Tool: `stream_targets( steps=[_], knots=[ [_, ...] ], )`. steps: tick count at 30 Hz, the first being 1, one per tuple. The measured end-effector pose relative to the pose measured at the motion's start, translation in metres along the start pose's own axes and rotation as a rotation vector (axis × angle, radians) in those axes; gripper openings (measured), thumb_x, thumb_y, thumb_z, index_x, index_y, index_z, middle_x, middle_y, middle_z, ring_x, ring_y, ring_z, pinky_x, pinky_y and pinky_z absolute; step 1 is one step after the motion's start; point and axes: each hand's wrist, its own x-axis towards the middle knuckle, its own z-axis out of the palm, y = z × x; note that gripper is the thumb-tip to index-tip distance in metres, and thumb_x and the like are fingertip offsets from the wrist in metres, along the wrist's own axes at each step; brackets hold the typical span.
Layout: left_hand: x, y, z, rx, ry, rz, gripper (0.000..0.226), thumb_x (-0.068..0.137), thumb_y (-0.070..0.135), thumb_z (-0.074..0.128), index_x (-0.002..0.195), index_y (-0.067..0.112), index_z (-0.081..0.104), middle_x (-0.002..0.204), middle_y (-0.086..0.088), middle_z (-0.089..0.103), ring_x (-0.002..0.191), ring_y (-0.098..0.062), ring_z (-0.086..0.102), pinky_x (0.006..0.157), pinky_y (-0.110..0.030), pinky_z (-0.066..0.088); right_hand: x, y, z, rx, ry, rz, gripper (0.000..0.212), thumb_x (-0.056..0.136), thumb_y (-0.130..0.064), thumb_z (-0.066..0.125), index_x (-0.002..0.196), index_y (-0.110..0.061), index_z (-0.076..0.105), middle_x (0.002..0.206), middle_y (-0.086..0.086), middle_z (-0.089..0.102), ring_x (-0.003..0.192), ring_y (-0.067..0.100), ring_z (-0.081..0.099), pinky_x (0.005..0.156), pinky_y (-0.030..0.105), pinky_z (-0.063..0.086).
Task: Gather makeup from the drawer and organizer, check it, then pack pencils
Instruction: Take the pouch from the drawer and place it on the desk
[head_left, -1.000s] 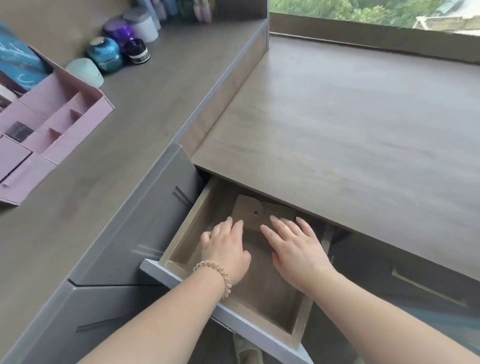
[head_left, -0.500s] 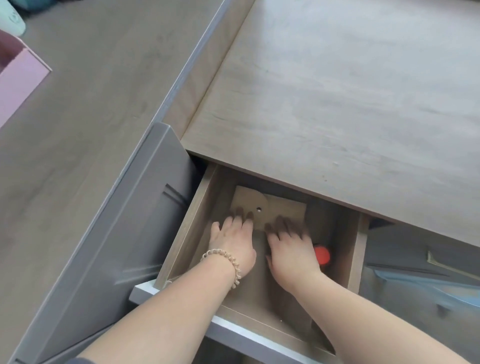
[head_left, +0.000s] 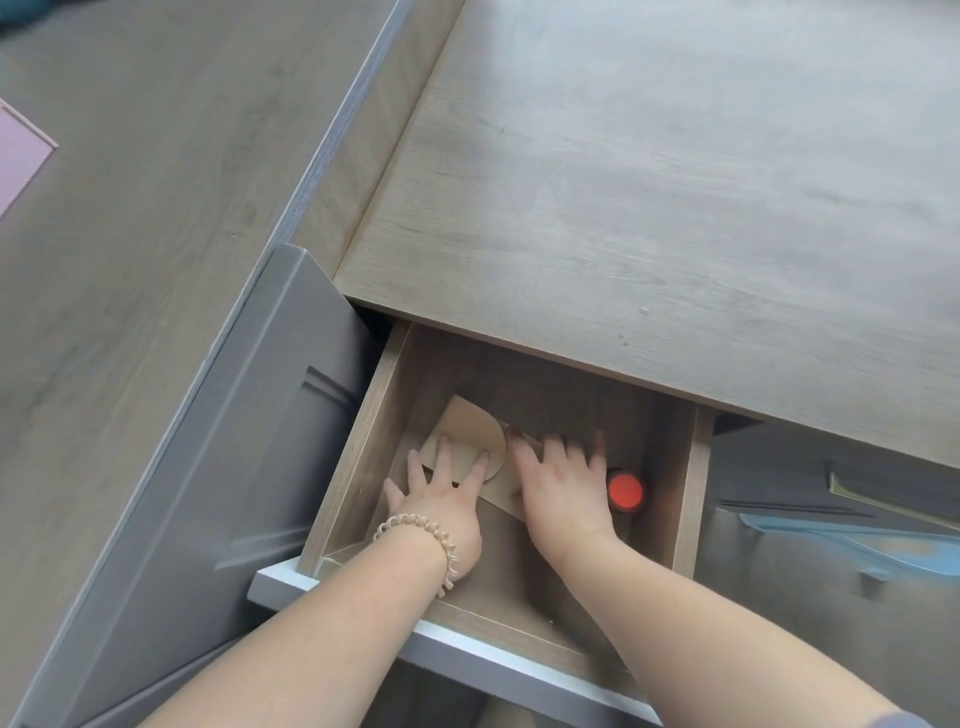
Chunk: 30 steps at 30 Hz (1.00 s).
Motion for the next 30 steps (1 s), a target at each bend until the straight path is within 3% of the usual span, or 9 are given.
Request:
stream_targets(
  steps=[3, 6, 9, 11, 14, 17, 20, 25, 30],
  knots=[
    [-0.011, 0.001, -0.005, -0.097, 0.073, -0.007, 0.087, 0.086, 0.020, 0.051, 0.146, 0.040, -0.008, 0.158, -0.006, -0.018, 0.145, -0.038, -0.007, 0.114, -0.057, 0.013, -0.006, -0.001, -0.013, 0.128, 0.010, -0.010, 0.068, 0.062, -0.010, 0.072, 0.125, -0.025, 0.051, 0.087, 0.008, 0.058, 0.064, 0.032, 0.061, 0.087, 0.056, 0.045],
    [-0.035, 0.000, -0.016, -0.198, 0.359, 0.064, 0.087, 0.090, 0.031, 0.051, 0.147, 0.026, -0.014, 0.158, -0.011, -0.011, 0.146, -0.033, 0.004, 0.117, -0.048, 0.017, -0.015, 0.006, -0.030, 0.255, 0.111, -0.112, 0.078, 0.051, 0.002, 0.074, 0.122, -0.018, 0.052, 0.077, 0.008, 0.053, 0.052, 0.029, 0.056, 0.092, 0.064, 0.043],
    [-0.062, 0.000, -0.025, -0.394, 0.543, 0.171, 0.088, 0.091, 0.036, 0.050, 0.147, 0.025, -0.017, 0.159, -0.011, -0.012, 0.146, -0.027, 0.010, 0.118, -0.039, 0.017, -0.030, 0.018, -0.049, 0.398, 0.238, -0.158, 0.087, 0.053, 0.011, 0.073, 0.130, -0.016, 0.046, 0.079, 0.006, 0.048, 0.071, 0.021, 0.053, 0.102, 0.067, 0.032],
    [-0.079, 0.011, -0.033, -0.650, 0.575, 0.205, 0.087, 0.091, 0.037, 0.051, 0.147, 0.031, -0.016, 0.160, -0.005, -0.010, 0.147, -0.018, 0.005, 0.117, -0.031, 0.012, -0.046, 0.032, -0.070, 0.528, 0.376, -0.151, 0.075, 0.066, 0.008, 0.069, 0.132, -0.016, 0.043, 0.081, 0.006, 0.047, 0.079, 0.014, 0.045, 0.104, 0.066, 0.026],
    [-0.101, 0.048, -0.054, -1.126, 0.497, 0.313, 0.084, 0.091, 0.030, 0.055, 0.145, 0.044, -0.008, 0.154, 0.005, 0.024, 0.138, -0.009, 0.033, 0.114, -0.031, 0.027, -0.073, 0.059, -0.105, 0.752, 0.528, -0.146, 0.050, 0.086, -0.011, 0.049, 0.135, -0.016, 0.042, 0.088, 0.005, 0.049, 0.084, 0.009, 0.044, 0.103, 0.063, 0.034],
    [-0.120, 0.097, -0.079, -1.387, 0.387, 0.455, 0.080, 0.091, 0.019, 0.057, 0.145, 0.046, 0.005, 0.119, -0.006, 0.064, 0.099, -0.007, 0.066, 0.091, -0.040, 0.053, -0.099, 0.094, -0.138, 0.882, 0.626, -0.052, 0.049, 0.088, -0.015, 0.048, 0.137, -0.018, 0.042, 0.095, 0.003, 0.050, 0.088, 0.009, 0.048, 0.093, 0.029, 0.046],
    [-0.139, 0.149, -0.100, -1.406, 0.366, 0.546, 0.080, 0.089, 0.014, 0.061, 0.144, 0.045, 0.012, 0.099, -0.005, 0.072, 0.092, -0.014, 0.069, 0.086, -0.046, 0.055, -0.123, 0.139, -0.160, 0.921, 0.708, 0.108, 0.052, 0.086, -0.014, 0.055, 0.137, -0.017, 0.044, 0.096, -0.003, 0.050, 0.089, 0.003, 0.050, 0.083, 0.008, 0.040],
    [-0.172, 0.243, -0.121, -1.381, 0.302, 0.703, 0.079, 0.089, 0.005, 0.060, 0.143, 0.043, 0.018, 0.099, -0.006, 0.071, 0.090, -0.014, 0.070, 0.080, -0.036, 0.058, -0.166, 0.228, -0.177, 0.882, 0.768, 0.227, 0.052, 0.082, -0.029, 0.059, 0.133, -0.024, 0.050, 0.086, -0.020, 0.050, 0.081, 0.016, 0.053, 0.086, 0.045, 0.048],
    [-0.197, 0.392, -0.108, -1.164, 0.344, 0.698, 0.078, 0.084, 0.012, 0.064, 0.139, 0.046, 0.021, 0.078, 0.007, 0.067, 0.075, -0.010, 0.067, 0.070, -0.030, 0.055, -0.231, 0.369, -0.170, 0.906, 0.791, 0.314, 0.050, 0.079, -0.024, 0.067, 0.128, -0.026, 0.056, 0.080, -0.014, 0.052, 0.081, 0.014, 0.052, 0.082, 0.046, 0.049]
  ],
)
